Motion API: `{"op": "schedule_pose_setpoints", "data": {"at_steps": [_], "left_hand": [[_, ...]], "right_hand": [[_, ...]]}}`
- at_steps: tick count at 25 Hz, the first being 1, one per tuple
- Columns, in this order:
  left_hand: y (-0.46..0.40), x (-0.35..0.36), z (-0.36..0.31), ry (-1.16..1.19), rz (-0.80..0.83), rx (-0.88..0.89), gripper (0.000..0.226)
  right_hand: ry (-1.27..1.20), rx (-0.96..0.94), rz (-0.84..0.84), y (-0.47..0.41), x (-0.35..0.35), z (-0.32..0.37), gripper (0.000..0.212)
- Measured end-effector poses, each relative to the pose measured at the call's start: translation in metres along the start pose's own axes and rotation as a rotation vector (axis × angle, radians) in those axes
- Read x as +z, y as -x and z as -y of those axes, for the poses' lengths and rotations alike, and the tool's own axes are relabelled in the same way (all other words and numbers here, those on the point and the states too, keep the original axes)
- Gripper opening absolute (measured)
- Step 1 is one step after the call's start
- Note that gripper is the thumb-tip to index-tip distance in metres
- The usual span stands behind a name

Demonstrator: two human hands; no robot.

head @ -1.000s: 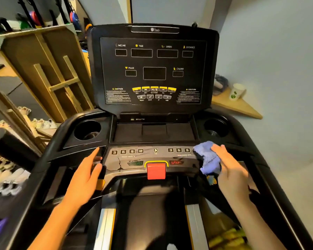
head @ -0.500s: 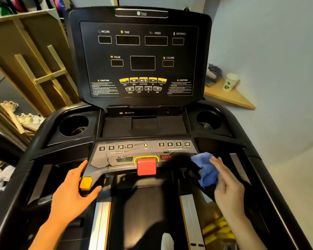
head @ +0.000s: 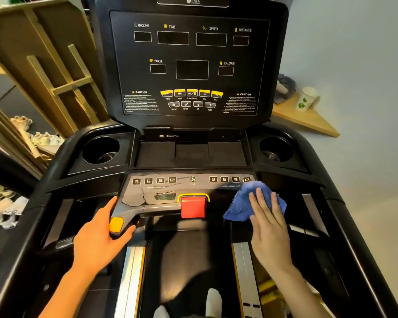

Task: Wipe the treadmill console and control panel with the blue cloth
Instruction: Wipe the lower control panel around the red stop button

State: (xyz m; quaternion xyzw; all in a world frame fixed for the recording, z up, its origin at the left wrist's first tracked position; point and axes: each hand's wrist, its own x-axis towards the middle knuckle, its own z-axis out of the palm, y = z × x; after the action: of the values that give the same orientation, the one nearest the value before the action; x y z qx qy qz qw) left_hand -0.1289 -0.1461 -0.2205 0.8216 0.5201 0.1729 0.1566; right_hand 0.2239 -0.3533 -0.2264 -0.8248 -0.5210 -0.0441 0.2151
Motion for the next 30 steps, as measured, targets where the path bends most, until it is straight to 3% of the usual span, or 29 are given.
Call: {"op": "schedule_pose_setpoints", "data": {"at_steps": [10,18,25,30], "left_hand": [[0.000,-0.002,-0.005,-0.002,-0.013,-0.020,0.092],[0.002,-0.003,-0.009,0.010,-0.018,-0.028,0.090],[0.004,-0.006,-0.010,0.007,-0.037,0.010,0.090],[0.005,-0.010,-0.015,0.033,-0.057,0.013,0.089]], "right_hand": [[0.036,0.021,-0.078,-0.046,0.004,0.036,0.056],[0.100,-0.025,0.008,-0.055,0.015,0.060,0.063],[0.032,-0.093,0.026,-0.068,0.031,0.110,0.070],[-0.086,-0.159,-0.063,-0.070,0.049,0.131,0.068]]}}
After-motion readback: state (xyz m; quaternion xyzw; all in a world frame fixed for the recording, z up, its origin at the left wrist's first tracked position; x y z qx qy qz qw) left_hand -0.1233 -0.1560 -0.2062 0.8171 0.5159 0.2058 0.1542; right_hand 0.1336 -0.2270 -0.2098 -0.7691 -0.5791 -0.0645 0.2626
